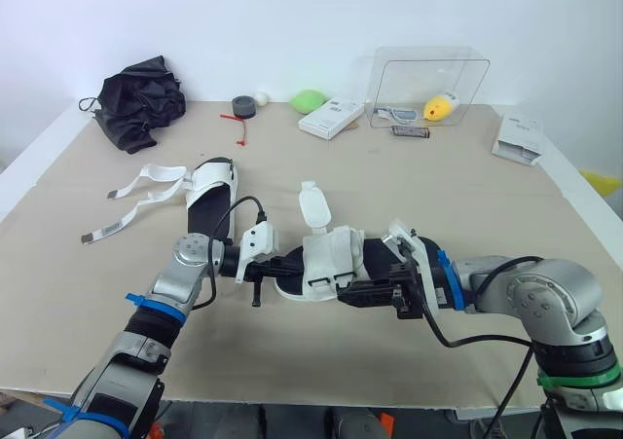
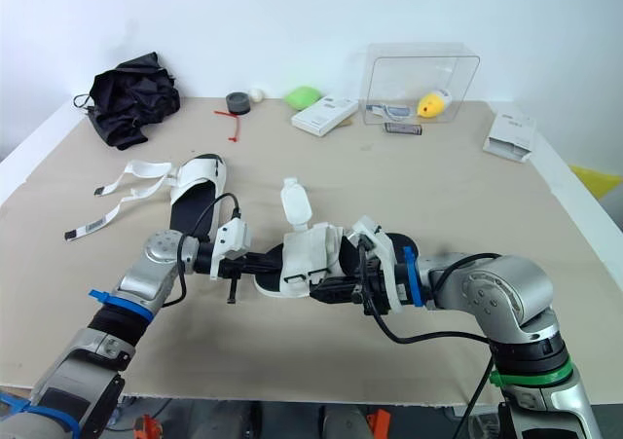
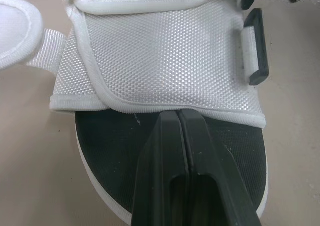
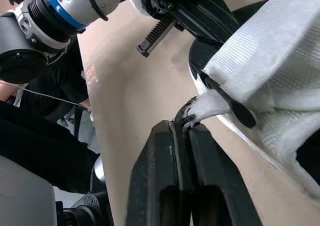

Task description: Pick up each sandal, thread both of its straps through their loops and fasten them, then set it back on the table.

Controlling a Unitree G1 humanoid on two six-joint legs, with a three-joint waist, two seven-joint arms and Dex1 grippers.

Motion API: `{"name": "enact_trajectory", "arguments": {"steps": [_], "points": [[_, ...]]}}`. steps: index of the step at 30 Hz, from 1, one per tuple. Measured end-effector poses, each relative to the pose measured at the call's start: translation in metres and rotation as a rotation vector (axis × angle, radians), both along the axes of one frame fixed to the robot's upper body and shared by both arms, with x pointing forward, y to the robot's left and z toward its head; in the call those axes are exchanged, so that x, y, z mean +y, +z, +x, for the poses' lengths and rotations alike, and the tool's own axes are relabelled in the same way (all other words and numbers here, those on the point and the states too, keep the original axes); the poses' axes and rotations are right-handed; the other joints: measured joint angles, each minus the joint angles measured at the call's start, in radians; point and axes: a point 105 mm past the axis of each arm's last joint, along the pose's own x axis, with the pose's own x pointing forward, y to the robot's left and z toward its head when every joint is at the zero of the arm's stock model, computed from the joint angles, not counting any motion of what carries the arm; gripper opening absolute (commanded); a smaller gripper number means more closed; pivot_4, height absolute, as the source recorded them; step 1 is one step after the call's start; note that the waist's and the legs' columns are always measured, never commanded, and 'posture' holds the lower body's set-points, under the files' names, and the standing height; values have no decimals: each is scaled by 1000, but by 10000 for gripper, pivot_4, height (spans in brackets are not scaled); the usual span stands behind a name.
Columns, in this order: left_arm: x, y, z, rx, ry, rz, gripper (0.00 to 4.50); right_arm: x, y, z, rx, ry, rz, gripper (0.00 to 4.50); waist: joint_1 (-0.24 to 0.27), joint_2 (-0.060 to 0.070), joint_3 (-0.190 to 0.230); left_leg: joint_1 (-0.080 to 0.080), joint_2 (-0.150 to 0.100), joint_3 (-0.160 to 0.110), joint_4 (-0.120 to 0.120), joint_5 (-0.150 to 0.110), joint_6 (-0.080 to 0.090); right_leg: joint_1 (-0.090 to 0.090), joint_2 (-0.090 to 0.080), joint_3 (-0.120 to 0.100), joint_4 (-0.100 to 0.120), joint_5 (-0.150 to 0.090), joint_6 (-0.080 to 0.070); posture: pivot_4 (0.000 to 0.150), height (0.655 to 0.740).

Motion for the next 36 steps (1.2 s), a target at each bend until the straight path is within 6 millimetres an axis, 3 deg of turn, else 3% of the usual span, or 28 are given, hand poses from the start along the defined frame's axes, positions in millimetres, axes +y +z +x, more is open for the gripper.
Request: {"name": "enact_trajectory", "arguments": {"steps": [9, 11, 13, 17, 22, 25, 29, 33, 36], "points": [[0, 0, 0, 0, -2, -1, 0, -3, -3, -7, 21, 24, -12, 760, 0, 0, 0, 0, 0, 0, 0, 0, 0, 0, 0, 0, 0, 0, 0, 1500, 7400], [-1, 0, 0, 1, -4, -3, 0, -5, -4, -13, 19, 51, -21, 760, 1, 0, 0, -1, -1, 0, 0, 0, 0, 0, -1, -1, 0, -1, 1, 1500, 7400], [-3, 1, -1, 0, -12, -6, 0, -8, -3, -33, 13, 135, -20, 760, 4, 0, 1, -3, -2, -2, 0, 0, 0, 0, -2, -2, -1, -2, 2, 1500, 7400], [-2, 1, 0, 0, -10, -2, 0, -2, 18, -65, 10, 322, 96, 760, 1, -1, 1, -1, -1, -2, 0, -1, 0, 1, -2, -2, -2, -2, 2, 1500, 7400], [-2, 1, 0, 0, -5, -3, 0, 1, 51, -68, -46, 382, 231, 760, 1, -3, 2, 0, -1, -1, 0, -1, 0, 2, -2, -2, -2, -1, 1, 1500, 7400], [-2, 1, 0, -2, -11, -4, 0, 2, 79, -50, -110, 330, 327, 760, 2, -4, 3, -1, -1, -1, 0, -1, 0, 1, -3, -2, -3, -1, 1, 1500, 7400], [-3, 2, 0, -10, -18, -4, 0, 16, 91, -9, -169, 164, 383, 760, 2, -3, 3, -3, -1, -2, -1, -1, 0, 0, -3, -3, -4, -1, 0, 1500, 7400], [-4, 2, 0, -10, -22, -4, 0, 23, 74, 43, -154, -84, 277, 760, 2, -3, 3, -3, -1, -1, -1, 0, 0, 0, -5, -3, -4, 3, -4, 1500, 7400], [-5, 2, -1, -12, -25, -5, 0, 27, 47, 53, -118, -136, 164, 760, 2, -3, 3, -4, -1, 0, -1, 0, 0, 0, -5, -3, -4, 3, -4, 1500, 7400]]}}
